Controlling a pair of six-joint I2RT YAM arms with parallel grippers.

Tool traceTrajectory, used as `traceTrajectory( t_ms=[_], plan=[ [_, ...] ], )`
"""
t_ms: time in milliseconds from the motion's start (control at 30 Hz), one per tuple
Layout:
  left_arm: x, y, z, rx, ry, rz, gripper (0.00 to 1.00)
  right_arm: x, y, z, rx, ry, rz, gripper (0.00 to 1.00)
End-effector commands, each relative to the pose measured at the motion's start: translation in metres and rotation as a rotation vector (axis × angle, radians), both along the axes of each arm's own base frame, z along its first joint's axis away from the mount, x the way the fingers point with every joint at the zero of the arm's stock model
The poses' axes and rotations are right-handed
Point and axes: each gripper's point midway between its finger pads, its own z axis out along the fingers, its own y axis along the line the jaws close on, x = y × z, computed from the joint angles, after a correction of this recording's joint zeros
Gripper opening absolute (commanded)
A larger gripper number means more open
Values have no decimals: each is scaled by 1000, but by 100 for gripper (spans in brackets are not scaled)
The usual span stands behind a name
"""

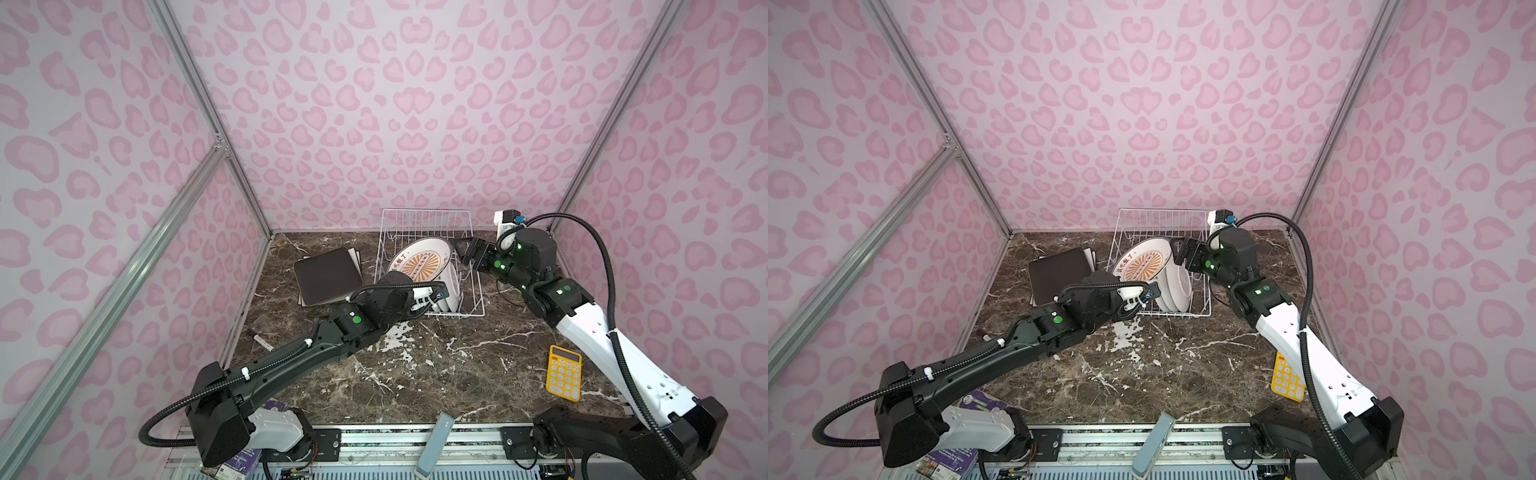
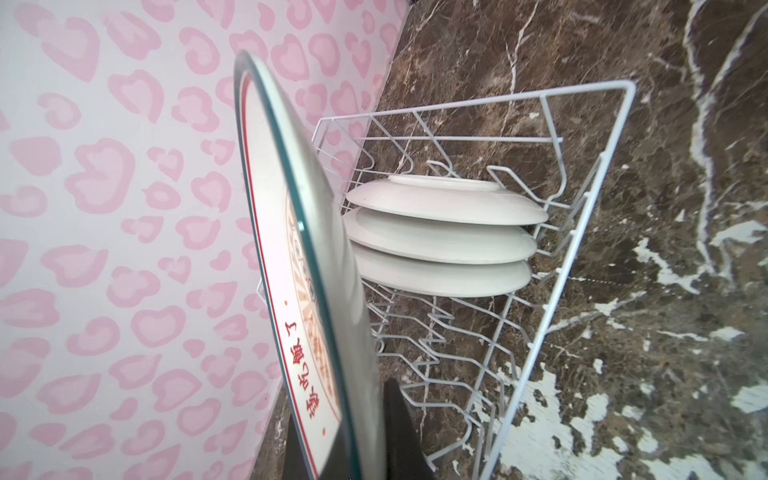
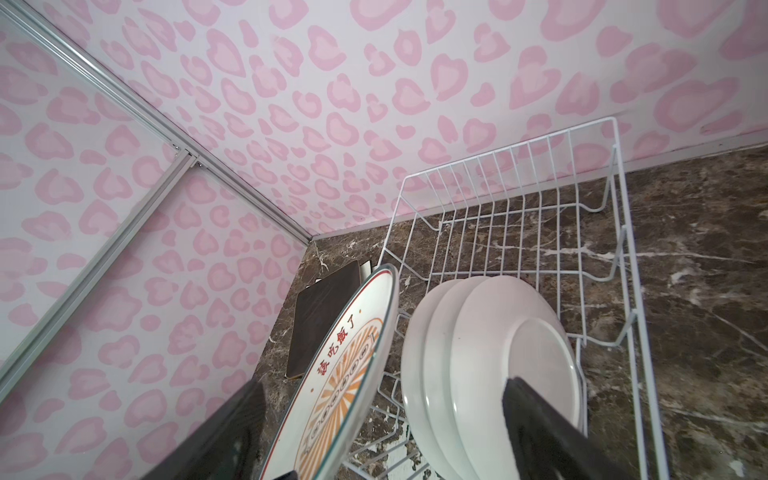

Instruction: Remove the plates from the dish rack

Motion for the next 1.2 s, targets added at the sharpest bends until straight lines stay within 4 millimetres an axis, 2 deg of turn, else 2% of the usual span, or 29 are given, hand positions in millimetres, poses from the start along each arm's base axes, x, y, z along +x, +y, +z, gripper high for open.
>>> traceTrajectory(
  t_ms=[0, 100, 500, 733, 967, 1067, 1167],
  plan=[
    [12, -4, 22, 10, -162, 33, 3, 2, 10, -12, 14, 66, 35, 88],
    [8, -9, 22, 24, -189, 21, 3, 6, 16, -23, 22, 124, 49, 81],
    [7, -13, 11, 91, -244, 23, 3, 17, 39, -59, 77, 283, 97, 45],
    [11, -11, 4, 141, -275, 51, 3, 17, 42, -65, 102, 306, 106, 27],
    [17, -12, 3, 154, -290, 78, 3, 15, 44, -71, 101, 322, 113, 14],
    [20, -12, 4, 153, -296, 94, 3, 16, 44, -72, 101, 320, 112, 8],
    [25, -12, 11, 130, -314, 141, 8, 16, 44, -71, 105, 315, 113, 3]
  ],
)
